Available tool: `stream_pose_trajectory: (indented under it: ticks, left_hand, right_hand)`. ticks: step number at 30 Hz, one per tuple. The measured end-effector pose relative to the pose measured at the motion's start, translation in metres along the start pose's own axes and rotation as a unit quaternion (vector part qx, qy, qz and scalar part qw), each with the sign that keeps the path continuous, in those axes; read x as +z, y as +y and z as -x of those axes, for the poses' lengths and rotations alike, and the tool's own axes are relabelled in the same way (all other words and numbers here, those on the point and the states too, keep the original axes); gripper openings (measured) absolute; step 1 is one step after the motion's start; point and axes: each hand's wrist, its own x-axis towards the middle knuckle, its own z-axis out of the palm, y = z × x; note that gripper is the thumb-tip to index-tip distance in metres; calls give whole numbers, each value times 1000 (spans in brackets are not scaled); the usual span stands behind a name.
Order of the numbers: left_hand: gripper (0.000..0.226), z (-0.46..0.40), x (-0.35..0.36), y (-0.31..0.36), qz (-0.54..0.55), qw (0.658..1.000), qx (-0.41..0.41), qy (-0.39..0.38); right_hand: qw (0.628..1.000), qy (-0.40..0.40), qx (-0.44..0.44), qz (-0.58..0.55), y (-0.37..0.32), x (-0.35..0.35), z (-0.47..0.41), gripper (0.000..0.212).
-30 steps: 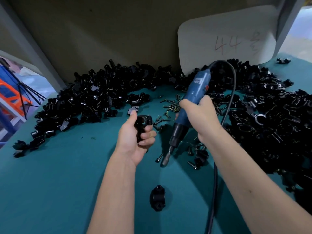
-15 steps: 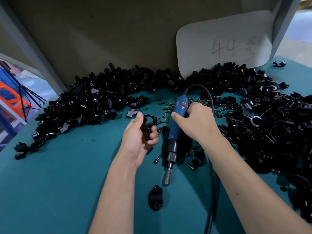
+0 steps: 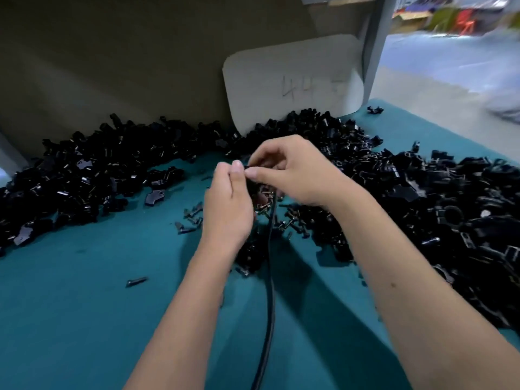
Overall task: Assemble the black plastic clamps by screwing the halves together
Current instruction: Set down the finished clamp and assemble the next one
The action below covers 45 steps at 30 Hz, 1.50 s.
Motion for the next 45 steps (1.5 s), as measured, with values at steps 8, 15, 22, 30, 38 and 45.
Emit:
stream_pose_trajectory:
  ticks: [8, 15, 22, 30, 38, 45]
  left_hand:
    - [33, 5, 94, 70, -140, 975, 155, -77]
    - [45, 8, 147, 84, -193, 954, 162, -160]
    - [41, -29, 130, 65, -204, 967, 90, -125]
    - [28, -111, 87, 27, -412, 901, 59, -120]
    - [13, -134, 95, 2, -418, 894, 39, -158]
    - [9, -126, 88, 0, -354, 921, 40, -156]
  right_hand:
    - [974, 49, 154, 156, 37, -123, 39, 13]
    - [918, 28, 249, 308, 52, -151, 40, 16]
    - [934, 96, 185, 289, 44, -132, -13, 12]
    - [922, -130, 139, 338, 69, -55, -92, 35]
    - [895, -195, 131, 379, 106, -7, -133, 37]
    - [893, -91, 173, 405, 105, -8, -125, 20]
